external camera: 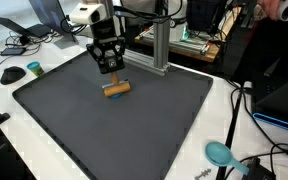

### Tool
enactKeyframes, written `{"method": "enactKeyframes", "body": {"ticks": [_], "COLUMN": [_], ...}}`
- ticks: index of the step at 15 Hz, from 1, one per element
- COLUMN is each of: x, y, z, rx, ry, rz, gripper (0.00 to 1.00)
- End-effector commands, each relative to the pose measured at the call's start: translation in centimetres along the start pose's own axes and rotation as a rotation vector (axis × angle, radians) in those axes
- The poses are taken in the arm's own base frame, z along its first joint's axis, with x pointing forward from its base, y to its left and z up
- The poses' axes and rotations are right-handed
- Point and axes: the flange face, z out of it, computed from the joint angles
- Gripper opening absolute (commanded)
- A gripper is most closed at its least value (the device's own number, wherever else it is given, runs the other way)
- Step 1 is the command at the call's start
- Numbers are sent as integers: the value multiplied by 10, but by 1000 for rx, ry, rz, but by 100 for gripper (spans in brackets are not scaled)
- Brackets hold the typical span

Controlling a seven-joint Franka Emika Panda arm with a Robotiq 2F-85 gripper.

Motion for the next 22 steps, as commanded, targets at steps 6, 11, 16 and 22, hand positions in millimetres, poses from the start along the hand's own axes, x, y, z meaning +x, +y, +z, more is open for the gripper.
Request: {"method": "enactKeyframes", "body": {"ticks": [6, 11, 16, 22], "x": [-9, -11, -12, -14], "y": [-13, -14, -15, -16], "z": [52, 54, 56, 57], "rx": [123, 126, 127, 121], "ry": [-112, -122, -127, -139], "rz": [-33, -35, -34, -36], "gripper": [22, 22, 22, 22]}}
